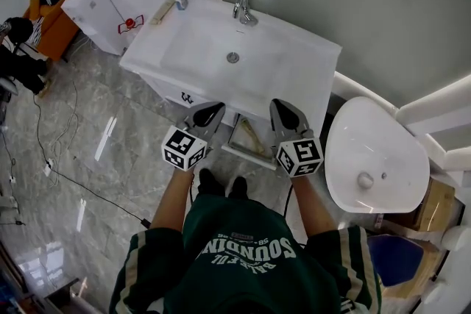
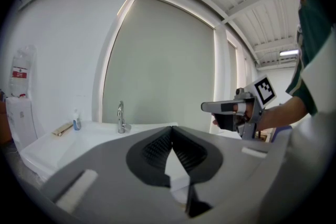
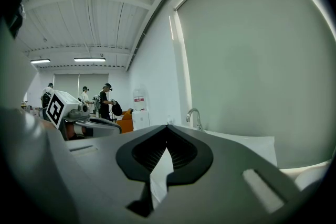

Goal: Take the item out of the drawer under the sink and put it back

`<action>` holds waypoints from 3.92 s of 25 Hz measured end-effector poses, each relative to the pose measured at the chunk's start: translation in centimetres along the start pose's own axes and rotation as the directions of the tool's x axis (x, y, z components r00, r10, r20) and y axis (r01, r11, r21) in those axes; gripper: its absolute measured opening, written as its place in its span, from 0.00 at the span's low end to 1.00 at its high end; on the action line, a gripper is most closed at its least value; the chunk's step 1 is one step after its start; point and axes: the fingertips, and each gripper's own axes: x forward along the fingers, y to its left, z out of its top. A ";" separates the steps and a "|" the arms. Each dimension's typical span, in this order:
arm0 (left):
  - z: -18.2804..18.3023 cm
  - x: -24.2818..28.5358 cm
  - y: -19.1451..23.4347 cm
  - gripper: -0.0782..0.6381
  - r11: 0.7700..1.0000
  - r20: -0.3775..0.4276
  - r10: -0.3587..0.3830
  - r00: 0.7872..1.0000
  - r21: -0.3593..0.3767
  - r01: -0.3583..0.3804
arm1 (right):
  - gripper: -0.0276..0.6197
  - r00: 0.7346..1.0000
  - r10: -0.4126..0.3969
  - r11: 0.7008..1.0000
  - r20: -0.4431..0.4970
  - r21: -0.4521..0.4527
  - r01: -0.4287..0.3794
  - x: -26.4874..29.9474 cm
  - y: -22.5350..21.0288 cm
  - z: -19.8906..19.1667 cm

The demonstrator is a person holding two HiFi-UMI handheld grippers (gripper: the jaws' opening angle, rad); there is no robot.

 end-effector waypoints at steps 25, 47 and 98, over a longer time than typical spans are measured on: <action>-8.7 1.1 -1.8 0.18 0.991 -0.111 -0.068 0.992 -0.124 0.055 | 0.05 0.986 0.026 0.999 -0.162 0.042 -0.019 -0.9 0.6 -9.6; -16.9 0.2 -2.9 0.18 0.969 -0.192 -0.122 0.974 -0.235 0.075 | 0.21 0.912 0.112 0.989 -0.395 0.133 -0.064 -2.2 2.2 -23.0; -30.6 -8.7 0.9 0.18 0.899 -0.359 0.059 0.932 -0.387 -0.206 | 0.22 0.383 -0.089 0.991 -0.919 -0.119 -0.054 6.3 -5.7 -59.8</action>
